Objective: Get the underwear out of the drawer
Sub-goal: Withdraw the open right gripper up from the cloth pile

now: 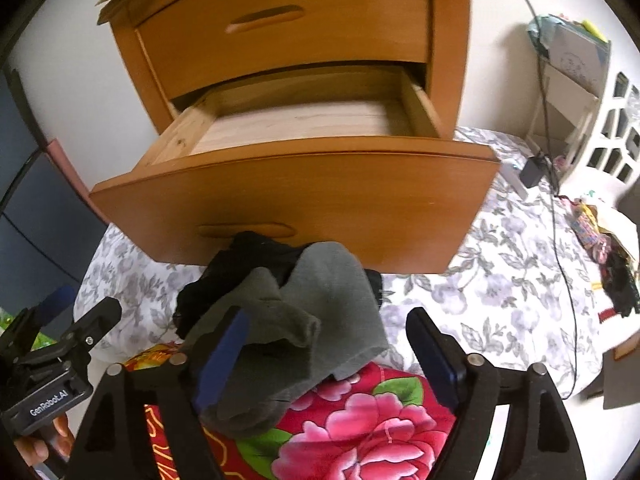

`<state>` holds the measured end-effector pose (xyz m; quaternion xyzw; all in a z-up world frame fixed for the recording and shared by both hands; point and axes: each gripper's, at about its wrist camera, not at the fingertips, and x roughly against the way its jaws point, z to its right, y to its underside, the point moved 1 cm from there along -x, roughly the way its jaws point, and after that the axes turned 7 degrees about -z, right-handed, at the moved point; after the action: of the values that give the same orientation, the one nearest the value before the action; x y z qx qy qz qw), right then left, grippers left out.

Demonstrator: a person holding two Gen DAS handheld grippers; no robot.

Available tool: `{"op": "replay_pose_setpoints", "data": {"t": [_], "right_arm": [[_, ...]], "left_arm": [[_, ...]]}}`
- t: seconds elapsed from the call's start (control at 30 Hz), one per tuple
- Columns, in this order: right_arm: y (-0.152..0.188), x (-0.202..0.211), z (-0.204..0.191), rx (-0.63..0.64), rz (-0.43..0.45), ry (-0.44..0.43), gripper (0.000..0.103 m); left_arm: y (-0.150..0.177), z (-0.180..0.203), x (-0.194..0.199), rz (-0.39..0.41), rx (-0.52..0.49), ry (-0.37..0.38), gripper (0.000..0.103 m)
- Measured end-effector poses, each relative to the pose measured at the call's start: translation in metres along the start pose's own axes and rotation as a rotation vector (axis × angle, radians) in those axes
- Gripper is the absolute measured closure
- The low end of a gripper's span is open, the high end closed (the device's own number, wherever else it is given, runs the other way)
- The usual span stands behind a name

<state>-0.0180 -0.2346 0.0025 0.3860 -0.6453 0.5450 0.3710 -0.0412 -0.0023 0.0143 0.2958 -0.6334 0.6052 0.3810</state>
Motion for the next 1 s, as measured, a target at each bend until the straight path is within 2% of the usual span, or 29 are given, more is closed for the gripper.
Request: {"op": "replay_pose_setpoints", "data": {"t": [0.13, 0.17, 0.4, 0.73, 1.0], "right_arm": [[0.005, 0.0, 0.005, -0.004, -0.004, 0.017, 0.001], [0.005, 0.001, 0.005, -0.004, -0.004, 0.017, 0.0], [0.01, 0.007, 0.011, -0.022, 0.008, 0.024, 0.0], [0.009, 0.032, 0.005, -0.012, 0.056, 0.025, 0.0], [0.007, 0.052, 0.0, -0.012, 0.095, 0.069, 0.0]], "left_arm": [[0.0, 0.007, -0.001, -0.016, -0.019, -0.027, 0.007], [0.0, 0.008, -0.001, -0.017, -0.015, -0.033, 0.007], [-0.003, 0.012, 0.006, -0.01, 0.001, -0.057, 0.002], [-0.01, 0.02, 0.029, 0.008, -0.003, -0.078, 0.002], [-0.015, 0.023, 0.055, 0.053, -0.01, -0.077, 0.002]]}}
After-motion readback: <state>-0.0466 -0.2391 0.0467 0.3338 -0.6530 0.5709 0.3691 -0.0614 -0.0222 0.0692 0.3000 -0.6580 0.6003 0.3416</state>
